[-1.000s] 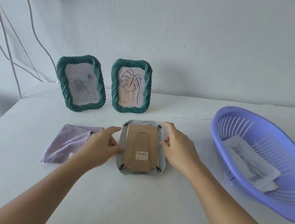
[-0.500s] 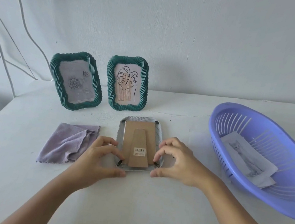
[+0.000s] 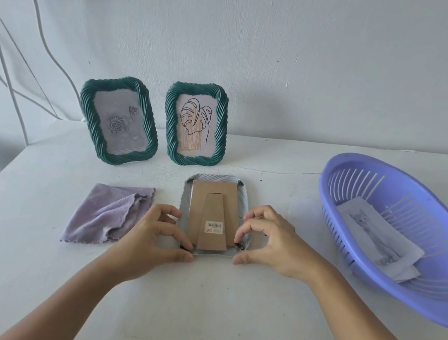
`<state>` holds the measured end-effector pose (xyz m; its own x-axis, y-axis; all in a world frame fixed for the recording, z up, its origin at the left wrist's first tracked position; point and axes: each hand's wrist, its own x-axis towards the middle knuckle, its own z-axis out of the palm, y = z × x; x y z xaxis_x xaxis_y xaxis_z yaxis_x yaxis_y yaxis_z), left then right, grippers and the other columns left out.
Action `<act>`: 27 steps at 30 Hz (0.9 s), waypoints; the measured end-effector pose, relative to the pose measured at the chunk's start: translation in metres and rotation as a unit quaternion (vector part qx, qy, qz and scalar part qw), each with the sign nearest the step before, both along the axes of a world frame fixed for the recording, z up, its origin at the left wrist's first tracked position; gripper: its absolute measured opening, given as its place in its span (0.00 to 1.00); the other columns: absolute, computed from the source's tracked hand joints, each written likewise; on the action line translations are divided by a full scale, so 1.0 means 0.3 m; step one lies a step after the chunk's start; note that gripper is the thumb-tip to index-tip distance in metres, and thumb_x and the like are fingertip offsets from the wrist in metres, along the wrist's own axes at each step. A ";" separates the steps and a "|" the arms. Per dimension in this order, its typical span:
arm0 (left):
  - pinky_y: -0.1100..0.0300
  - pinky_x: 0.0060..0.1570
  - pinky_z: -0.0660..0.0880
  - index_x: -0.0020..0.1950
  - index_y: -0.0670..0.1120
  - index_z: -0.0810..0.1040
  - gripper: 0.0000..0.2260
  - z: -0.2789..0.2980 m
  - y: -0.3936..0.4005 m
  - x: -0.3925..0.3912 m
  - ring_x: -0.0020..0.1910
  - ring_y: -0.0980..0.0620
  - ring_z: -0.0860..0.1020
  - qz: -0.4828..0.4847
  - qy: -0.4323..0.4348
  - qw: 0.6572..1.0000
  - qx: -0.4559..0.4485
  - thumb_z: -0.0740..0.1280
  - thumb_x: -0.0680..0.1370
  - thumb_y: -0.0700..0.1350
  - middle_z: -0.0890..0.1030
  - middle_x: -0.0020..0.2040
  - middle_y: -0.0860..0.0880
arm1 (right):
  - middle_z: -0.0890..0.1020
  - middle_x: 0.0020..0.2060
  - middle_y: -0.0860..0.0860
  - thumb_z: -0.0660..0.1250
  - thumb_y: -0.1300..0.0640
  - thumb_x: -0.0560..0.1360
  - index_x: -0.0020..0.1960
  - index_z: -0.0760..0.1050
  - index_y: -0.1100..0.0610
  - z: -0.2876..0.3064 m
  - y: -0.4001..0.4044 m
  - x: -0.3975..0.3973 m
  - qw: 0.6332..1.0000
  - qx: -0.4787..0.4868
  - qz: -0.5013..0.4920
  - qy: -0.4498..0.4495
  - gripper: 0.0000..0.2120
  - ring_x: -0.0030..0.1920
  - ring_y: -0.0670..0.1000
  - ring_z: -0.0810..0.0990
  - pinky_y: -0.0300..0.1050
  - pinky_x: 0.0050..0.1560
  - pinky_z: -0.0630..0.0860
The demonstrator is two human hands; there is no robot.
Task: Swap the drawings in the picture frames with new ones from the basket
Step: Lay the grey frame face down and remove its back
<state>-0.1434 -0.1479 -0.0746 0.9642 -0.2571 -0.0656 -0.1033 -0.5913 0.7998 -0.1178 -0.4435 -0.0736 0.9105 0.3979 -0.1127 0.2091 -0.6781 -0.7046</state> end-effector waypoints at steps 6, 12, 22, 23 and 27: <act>0.80 0.58 0.61 0.40 0.58 0.88 0.08 -0.005 -0.002 0.000 0.62 0.63 0.71 0.009 -0.004 1.000 -0.002 0.82 0.63 0.55 0.70 0.63 0.56 | 0.62 0.58 0.30 0.77 0.34 0.66 0.48 0.80 0.33 -0.008 -0.006 0.010 0.999 -0.028 0.035 0.000 0.13 0.69 0.41 0.61 0.45 0.71 0.53; 0.80 0.57 0.61 0.40 0.58 0.88 0.08 -0.004 -0.004 -0.001 0.61 0.65 0.71 0.012 -0.002 1.000 -0.001 0.82 0.64 0.54 0.70 0.63 0.57 | 0.62 0.60 0.31 0.76 0.34 0.67 0.47 0.81 0.35 -0.021 -0.003 0.016 0.998 -0.042 0.043 -0.011 0.12 0.70 0.41 0.61 0.47 0.72 0.53; 0.57 0.44 0.74 0.75 0.55 0.69 0.22 0.039 -0.015 0.104 0.40 0.56 0.78 0.093 -0.047 0.992 0.071 0.69 0.81 0.51 0.80 0.48 0.55 | 0.78 0.47 0.41 0.64 0.43 0.81 0.74 0.69 0.40 0.046 0.028 0.085 0.979 -0.045 -0.144 -0.136 0.21 0.49 0.45 0.77 0.53 0.60 0.73; 0.56 0.44 0.72 0.77 0.53 0.66 0.24 0.037 -0.022 0.127 0.41 0.55 0.77 0.101 -0.051 0.988 0.107 0.67 0.82 0.51 0.80 0.46 0.56 | 0.78 0.47 0.42 0.62 0.43 0.82 0.77 0.65 0.41 0.047 0.039 0.096 0.979 -0.081 -0.142 -0.123 0.24 0.50 0.47 0.78 0.54 0.61 0.72; 0.55 0.45 0.73 0.78 0.49 0.66 0.24 0.033 -0.048 0.187 0.45 0.50 0.79 0.098 -0.019 0.980 0.175 0.65 0.83 0.49 0.82 0.40 0.54 | 0.78 0.47 0.44 0.58 0.41 0.83 0.80 0.60 0.42 0.017 0.084 0.125 0.977 -0.160 -0.114 -0.087 0.26 0.55 0.51 0.78 0.56 0.64 0.65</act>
<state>-0.0873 -0.1624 -0.0647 0.9962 -0.0358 -0.0800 0.0134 -0.8400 0.5425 -0.0804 -0.4181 -0.0684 0.9876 0.1529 -0.0345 0.1249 -0.9008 -0.4159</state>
